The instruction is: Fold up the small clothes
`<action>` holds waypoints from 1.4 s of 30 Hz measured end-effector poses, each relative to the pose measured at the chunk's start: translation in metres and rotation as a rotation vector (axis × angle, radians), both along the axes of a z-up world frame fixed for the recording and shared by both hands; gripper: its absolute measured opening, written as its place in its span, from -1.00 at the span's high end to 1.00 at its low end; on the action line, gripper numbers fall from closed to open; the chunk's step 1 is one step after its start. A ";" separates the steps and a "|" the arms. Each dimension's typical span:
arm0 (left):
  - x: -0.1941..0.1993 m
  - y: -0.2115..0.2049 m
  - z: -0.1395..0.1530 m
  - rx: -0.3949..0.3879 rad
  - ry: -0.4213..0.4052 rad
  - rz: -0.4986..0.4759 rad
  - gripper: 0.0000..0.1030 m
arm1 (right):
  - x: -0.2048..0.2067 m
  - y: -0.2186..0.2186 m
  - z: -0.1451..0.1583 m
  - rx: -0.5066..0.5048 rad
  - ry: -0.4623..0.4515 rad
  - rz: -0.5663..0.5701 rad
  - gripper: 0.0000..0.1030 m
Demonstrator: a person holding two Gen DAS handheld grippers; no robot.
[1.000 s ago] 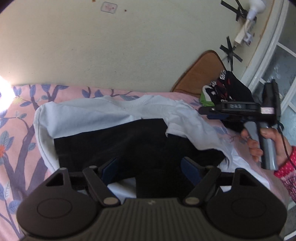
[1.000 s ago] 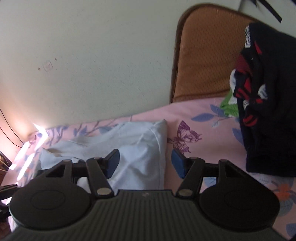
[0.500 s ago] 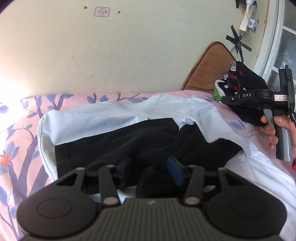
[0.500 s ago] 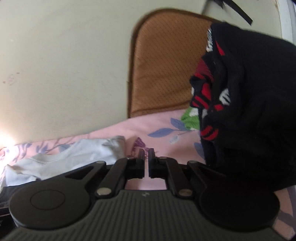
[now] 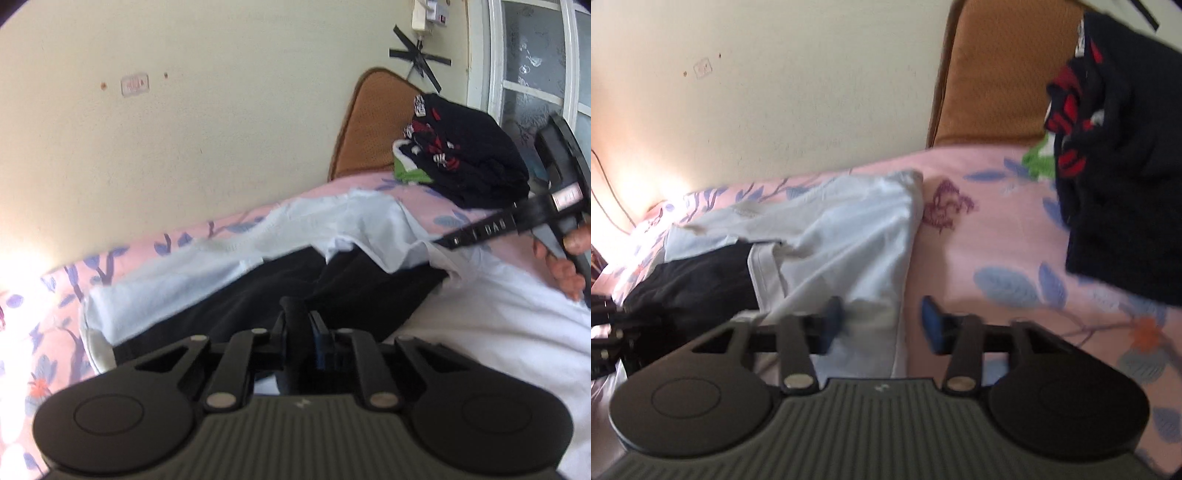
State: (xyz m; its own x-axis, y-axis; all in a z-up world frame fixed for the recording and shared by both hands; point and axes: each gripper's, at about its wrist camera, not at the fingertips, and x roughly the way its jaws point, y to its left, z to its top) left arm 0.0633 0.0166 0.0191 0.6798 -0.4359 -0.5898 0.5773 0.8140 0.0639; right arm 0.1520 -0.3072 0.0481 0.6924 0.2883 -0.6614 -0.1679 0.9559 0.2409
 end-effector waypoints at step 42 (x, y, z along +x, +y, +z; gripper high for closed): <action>0.078 0.038 -0.036 -0.326 0.195 0.334 0.63 | 0.015 0.013 0.023 0.094 -0.161 0.020 -0.22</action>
State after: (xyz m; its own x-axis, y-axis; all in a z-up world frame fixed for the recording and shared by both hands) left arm 0.1410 0.0547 -0.0172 0.7046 -0.3955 -0.5892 0.2576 0.9162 -0.3070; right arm 0.1670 -0.2945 0.0712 0.7806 0.3584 -0.5121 -0.2302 0.9265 0.2976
